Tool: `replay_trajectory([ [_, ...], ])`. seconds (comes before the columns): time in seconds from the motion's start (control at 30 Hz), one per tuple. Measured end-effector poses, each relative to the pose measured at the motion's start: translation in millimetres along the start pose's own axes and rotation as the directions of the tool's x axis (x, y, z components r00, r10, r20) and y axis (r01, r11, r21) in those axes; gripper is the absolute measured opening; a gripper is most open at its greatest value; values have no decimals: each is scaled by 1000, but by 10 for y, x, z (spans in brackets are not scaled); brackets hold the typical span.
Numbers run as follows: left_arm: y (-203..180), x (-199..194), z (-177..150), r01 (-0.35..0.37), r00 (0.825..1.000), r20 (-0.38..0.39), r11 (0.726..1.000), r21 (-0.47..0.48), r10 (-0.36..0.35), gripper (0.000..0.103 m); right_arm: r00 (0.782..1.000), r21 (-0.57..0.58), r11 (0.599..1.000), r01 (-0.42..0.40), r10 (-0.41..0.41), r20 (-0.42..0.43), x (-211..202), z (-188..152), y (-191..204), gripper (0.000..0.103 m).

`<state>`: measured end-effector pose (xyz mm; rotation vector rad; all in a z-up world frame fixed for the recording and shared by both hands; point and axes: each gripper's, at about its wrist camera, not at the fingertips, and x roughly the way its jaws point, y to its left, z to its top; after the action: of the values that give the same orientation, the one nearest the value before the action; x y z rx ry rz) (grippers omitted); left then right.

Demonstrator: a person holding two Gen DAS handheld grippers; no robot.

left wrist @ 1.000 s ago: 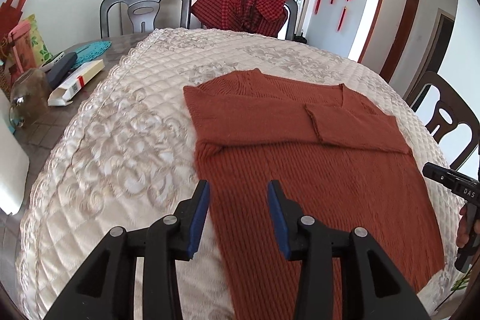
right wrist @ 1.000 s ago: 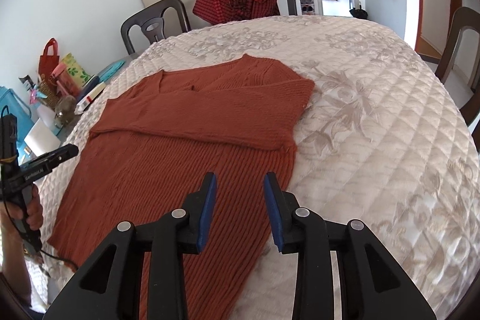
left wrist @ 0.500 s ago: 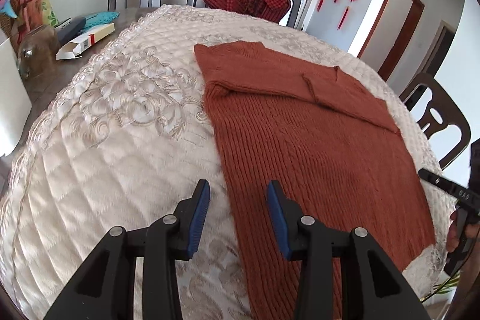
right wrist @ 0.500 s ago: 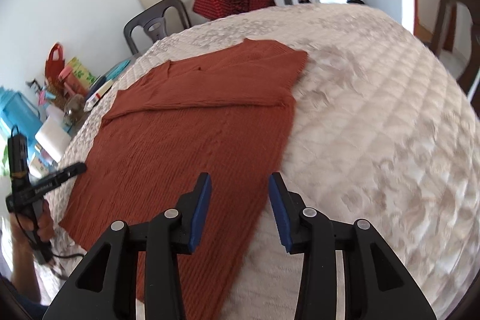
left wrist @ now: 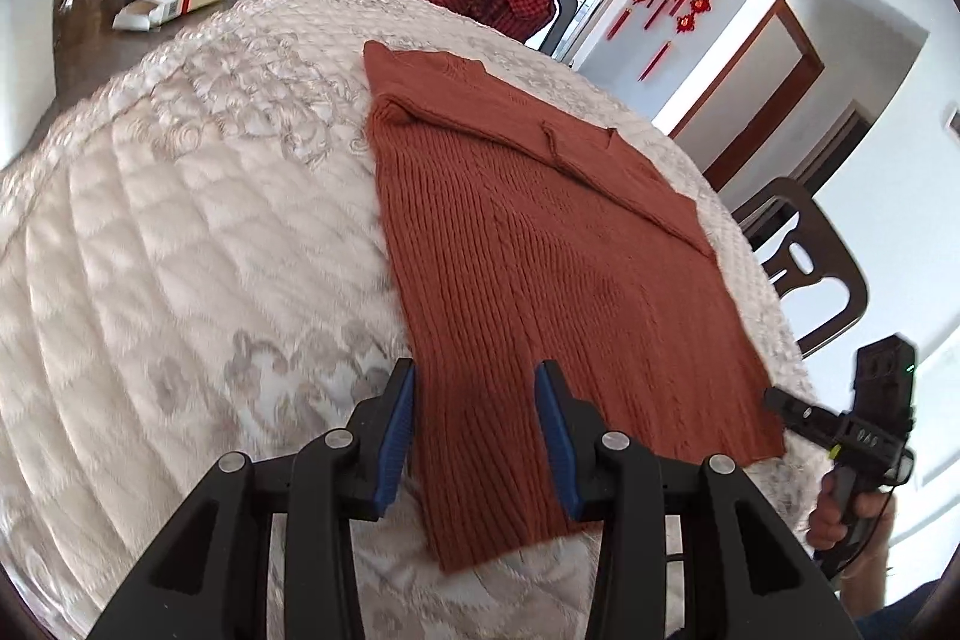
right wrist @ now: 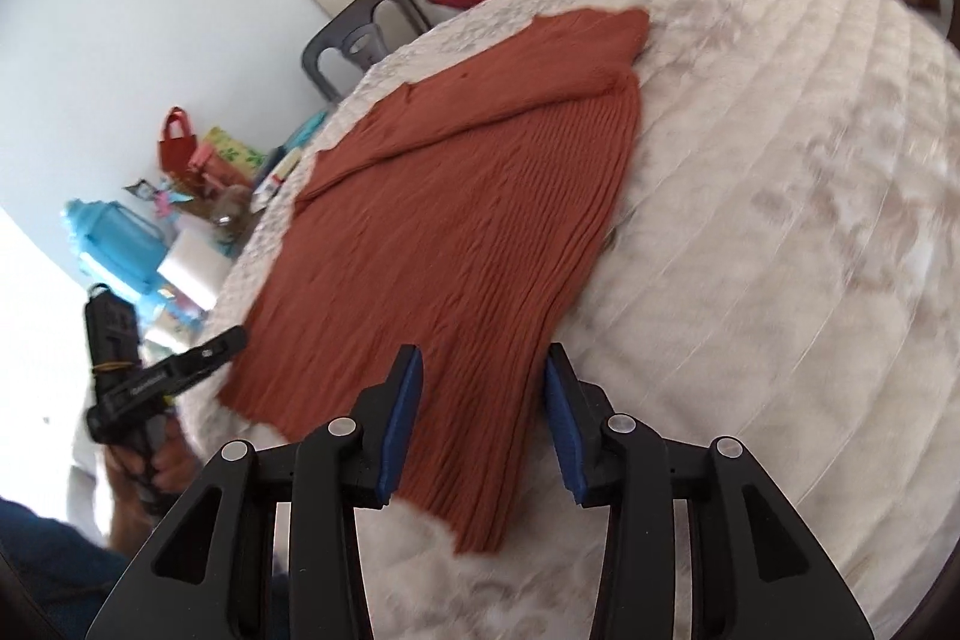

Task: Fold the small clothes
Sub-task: 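Move both open tools down to the sweater hem, then close the left tool on the hem while the right tool grasps it too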

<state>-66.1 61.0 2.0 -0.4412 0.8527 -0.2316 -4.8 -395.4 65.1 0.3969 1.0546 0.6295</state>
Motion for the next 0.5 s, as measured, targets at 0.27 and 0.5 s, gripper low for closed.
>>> replay_trajectory([
  [0.27,48,48,26,74,997,5,995,-62,-73,42,998,44,997,-66,66,-10,29,-7,-14,41],
  [0.5,0,69,3,87,996,-6,995,-38,-87,34,997,45,996,-73,74,-16,98,-22,1,23],
])
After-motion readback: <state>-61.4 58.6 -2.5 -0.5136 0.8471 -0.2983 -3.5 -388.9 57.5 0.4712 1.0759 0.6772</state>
